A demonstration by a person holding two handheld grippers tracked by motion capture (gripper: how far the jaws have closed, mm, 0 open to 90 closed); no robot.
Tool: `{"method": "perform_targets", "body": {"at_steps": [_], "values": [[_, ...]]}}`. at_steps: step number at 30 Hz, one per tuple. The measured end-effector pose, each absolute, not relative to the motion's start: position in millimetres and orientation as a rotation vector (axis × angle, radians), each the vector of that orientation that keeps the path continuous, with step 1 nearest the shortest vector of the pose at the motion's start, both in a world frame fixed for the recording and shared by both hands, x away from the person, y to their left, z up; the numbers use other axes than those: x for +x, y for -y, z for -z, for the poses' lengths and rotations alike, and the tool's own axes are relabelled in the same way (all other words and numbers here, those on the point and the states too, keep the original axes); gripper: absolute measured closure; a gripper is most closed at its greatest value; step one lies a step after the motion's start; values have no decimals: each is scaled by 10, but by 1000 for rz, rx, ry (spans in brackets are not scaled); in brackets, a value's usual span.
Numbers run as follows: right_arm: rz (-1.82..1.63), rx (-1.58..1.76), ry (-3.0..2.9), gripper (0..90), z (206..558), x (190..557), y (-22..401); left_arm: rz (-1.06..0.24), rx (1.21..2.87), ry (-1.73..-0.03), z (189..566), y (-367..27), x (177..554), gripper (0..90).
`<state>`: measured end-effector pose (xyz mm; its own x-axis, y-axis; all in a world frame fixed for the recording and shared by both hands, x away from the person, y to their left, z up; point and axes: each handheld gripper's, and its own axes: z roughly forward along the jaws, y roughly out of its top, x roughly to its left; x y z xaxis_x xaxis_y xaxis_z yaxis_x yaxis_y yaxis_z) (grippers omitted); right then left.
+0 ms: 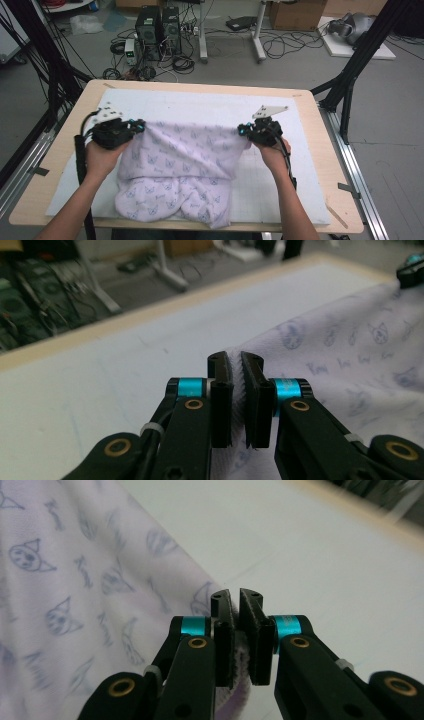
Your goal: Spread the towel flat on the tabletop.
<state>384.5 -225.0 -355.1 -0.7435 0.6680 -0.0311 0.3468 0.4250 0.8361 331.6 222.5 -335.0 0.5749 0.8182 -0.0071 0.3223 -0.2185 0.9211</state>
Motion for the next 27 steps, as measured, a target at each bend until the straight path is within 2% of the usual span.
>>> {"method": "perform_targets", "body": {"at_steps": [2, 3, 4, 5, 6, 7, 8, 9, 13, 20, 27], "values": [[-1315, 873, -2232, 839, 3417, 3856, 2250, -633, 1764, -956, 3332, -2282, 3279, 818], [-1315, 873, -2232, 839, 3417, 3856, 2250, -612, 1795, -970, 3384, -2276, 3295, 818], [-1307, 878, -2213, 798, 3404, 3868, 2223, -560, 1850, -996, 3466, -2267, 3330, 793], [-1227, 929, -2228, 593, 3488, 3918, 2150, -508, 1916, -1044, 3676, -2260, 3367, 633], [-1227, 929, -2228, 593, 3488, 3918, 2150, -508, 1916, -1044, 3676, -2260, 3367, 576], [-1226, 961, -2305, 553, 3639, 3926, 2124, -486, 1923, -1058, 3776, -2270, 3363, 532], [-1226, 961, -2305, 553, 3639, 3926, 2124, -474, 1929, -1068, 3867, -2280, 3350, 532], [-1217, 928, -2338, 523, 3777, 3832, 2100, -468, 1947, -1069, 3942, -2291, 3331, 481], [-1200, 864, -2393, 502, 3925, 3625, 2063, -431, 2020, -1035, 4126, -2317, 3226, 465], [-1248, 624, -2614, 482, 4181, 3061, 1844, -365, 2102, -893, 4189, -2326, 2969, 475], [-1253, 542, -2672, 481, 4349, 2871, 1826, -288, 2161, -821, 4282, -2335, 2787, 475]]}}
